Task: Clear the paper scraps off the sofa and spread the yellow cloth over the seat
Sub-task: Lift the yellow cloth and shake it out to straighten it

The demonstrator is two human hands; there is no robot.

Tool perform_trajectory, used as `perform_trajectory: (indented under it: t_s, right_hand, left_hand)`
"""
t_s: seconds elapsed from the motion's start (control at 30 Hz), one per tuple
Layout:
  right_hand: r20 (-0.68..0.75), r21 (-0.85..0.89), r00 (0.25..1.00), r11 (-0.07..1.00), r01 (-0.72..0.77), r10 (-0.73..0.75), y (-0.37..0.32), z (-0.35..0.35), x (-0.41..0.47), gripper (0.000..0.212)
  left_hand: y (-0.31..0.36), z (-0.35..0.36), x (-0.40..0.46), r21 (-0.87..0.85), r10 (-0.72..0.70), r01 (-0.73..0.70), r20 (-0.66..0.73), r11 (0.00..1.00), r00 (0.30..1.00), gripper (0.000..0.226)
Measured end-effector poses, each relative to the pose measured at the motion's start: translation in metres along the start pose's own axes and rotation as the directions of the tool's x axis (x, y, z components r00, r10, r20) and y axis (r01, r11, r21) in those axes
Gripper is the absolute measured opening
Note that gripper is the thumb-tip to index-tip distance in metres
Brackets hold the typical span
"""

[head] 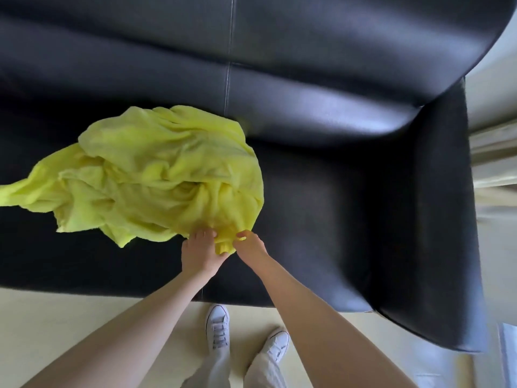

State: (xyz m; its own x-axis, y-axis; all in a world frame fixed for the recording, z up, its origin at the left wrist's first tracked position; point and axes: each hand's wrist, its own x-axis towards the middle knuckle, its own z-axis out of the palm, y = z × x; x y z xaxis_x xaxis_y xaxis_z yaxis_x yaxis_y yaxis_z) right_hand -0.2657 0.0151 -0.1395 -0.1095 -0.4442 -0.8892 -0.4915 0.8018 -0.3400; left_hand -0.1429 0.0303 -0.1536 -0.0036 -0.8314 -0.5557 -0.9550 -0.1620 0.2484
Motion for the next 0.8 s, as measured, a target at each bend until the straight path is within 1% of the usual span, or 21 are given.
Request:
perform_trajectory:
  t_s: [0.07, 0.13, 0.2, 0.27, 0.37, 0.4, 0.47, 0.53, 0.63, 0.77, 0.8]
  right_hand:
    - [-0.003, -0.012, 1.000, 1.000, 0.000, 0.000, 0.004, 0.005, 0.002, 0.045]
    - [-0.006, -0.021, 1.000, 1.000, -0.002, 0.002, 0.010, 0.009, 0.001, 0.045]
    - [0.013, -0.050, 1.000, 0.999, 0.010, -0.009, 0.017, 0.014, -0.002, 0.047]
    - [0.027, -0.078, 0.999, 0.997, 0.018, -0.016, 0.024, 0.017, -0.006, 0.050]
    - [0.020, -0.097, 1.000, 0.995, 0.017, -0.015, 0.032, 0.019, -0.007, 0.050]
    - [0.021, -0.097, 1.000, 0.995, 0.023, -0.021, 0.034, 0.020, -0.007, 0.049]
    - [0.019, -0.114, 0.999, 0.993, 0.041, -0.039, 0.038, 0.023, -0.006, 0.044]
    - [0.014, -0.131, 0.998, 0.990, 0.061, -0.060, 0.043, 0.026, -0.008, 0.041]
    - [0.023, -0.136, 0.998, 0.989, 0.065, -0.063, 0.057, 0.030, -0.014, 0.044]
    - [0.006, -0.193, 0.997, 0.978, 0.083, -0.083, 0.076, 0.027, -0.027, 0.052]
    - [-0.007, -0.209, 0.995, 0.973, 0.100, -0.104, 0.079, 0.023, -0.033, 0.056]
  left_hand:
    - [-0.005, 0.005, -0.005, 0.092, 0.098, -0.094, -0.045, 0.991, 0.994, 0.032]
    - [-0.008, 0.013, -0.011, 0.173, 0.169, -0.158, -0.047, 0.972, 0.985, 0.019]
    - [-0.007, 0.017, -0.019, 0.236, 0.199, -0.184, -0.041, 0.954, 0.979, 0.021]
    - [-0.007, 0.019, -0.025, 0.275, 0.190, -0.173, -0.036, 0.946, 0.981, 0.026]
    - [-0.008, 0.013, -0.029, 0.300, 0.228, -0.183, -0.124, 0.936, 0.966, 0.025]
    - [-0.009, 0.011, -0.027, 0.325, 0.260, -0.203, -0.144, 0.924, 0.955, 0.028]
    - [-0.013, 0.010, -0.022, 0.352, 0.314, -0.235, -0.187, 0.906, 0.931, 0.039]
    - [-0.016, 0.006, -0.018, 0.350, 0.351, -0.267, -0.204, 0.898, 0.914, 0.045]
    - [-0.012, 0.008, -0.025, 0.283, 0.327, -0.286, -0.109, 0.915, 0.939, 0.036]
    - [0.005, 0.004, -0.047, 0.207, 0.328, -0.305, -0.087, 0.930, 0.941, 0.023]
    - [0.012, 0.000, -0.054, 0.176, 0.362, -0.339, -0.116, 0.924, 0.925, 0.024]
